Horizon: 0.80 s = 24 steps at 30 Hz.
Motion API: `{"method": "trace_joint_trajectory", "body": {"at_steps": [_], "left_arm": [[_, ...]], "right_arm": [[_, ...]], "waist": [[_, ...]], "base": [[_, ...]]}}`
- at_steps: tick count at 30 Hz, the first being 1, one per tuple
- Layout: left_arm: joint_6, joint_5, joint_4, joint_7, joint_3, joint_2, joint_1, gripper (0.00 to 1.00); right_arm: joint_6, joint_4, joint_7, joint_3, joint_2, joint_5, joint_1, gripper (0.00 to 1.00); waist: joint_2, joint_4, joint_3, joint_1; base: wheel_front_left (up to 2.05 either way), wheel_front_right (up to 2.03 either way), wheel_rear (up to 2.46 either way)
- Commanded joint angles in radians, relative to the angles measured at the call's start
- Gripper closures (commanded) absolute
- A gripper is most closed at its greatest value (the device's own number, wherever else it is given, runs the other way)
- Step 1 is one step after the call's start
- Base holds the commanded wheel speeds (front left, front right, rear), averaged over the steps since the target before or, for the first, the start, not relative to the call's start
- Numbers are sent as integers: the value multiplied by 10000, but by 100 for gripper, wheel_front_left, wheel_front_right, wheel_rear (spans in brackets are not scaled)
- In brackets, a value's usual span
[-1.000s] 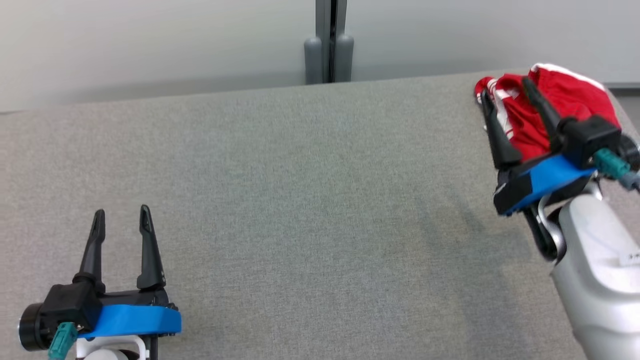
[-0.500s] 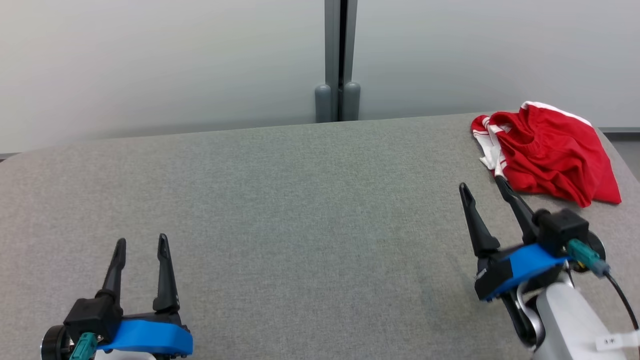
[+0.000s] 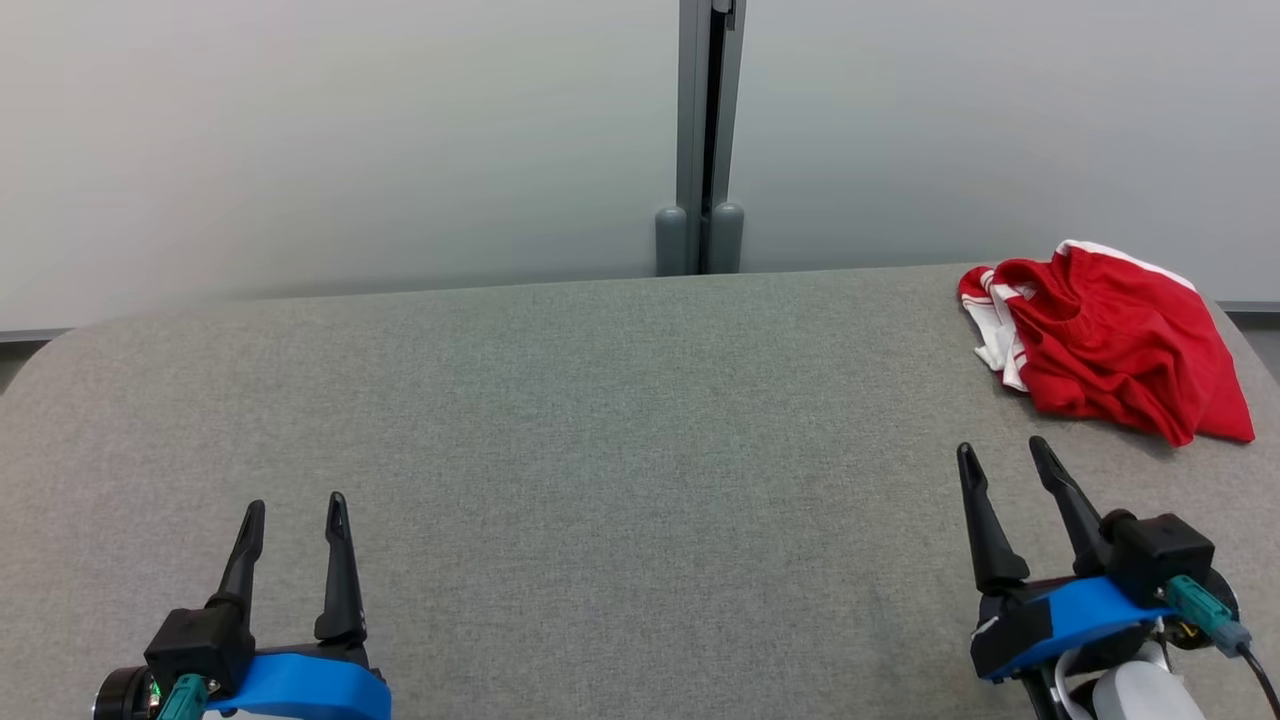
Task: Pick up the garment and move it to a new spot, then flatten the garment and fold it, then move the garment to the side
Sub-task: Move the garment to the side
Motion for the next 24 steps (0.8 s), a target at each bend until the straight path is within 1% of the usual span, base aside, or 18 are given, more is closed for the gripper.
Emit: {"method": "trace_joint_trajectory", "body": {"at_steps": [1,5,9,15,24], "left_arm": [[-58,52,-4,-45,7,2,50,0],[-57,150,135,-45,-76,15,-45,0],[-67,208,252,-45,-91,62,-247,0],[-81,228,220,-45,-140,59,-327,0],[-100,278,149,-45,-137,81,-334,0]], "right_arm": [[1,-83,-26,-47,20,-153,166,0],[1,-302,-28,-445,186,-238,496,0],[1,-526,-28,-612,277,-475,734,0],[1,-666,-28,-585,437,-712,982,0],[1,-743,-28,-487,487,-835,934,0]], "waist": [[1,3,-16,0],[1,82,-117,0],[1,126,-170,0],[1,201,-217,0],[1,238,-217,0]], "base": [[0,0,0],[0,0,0],[0,0,0],[0,0,0],[0,0,0]]}}
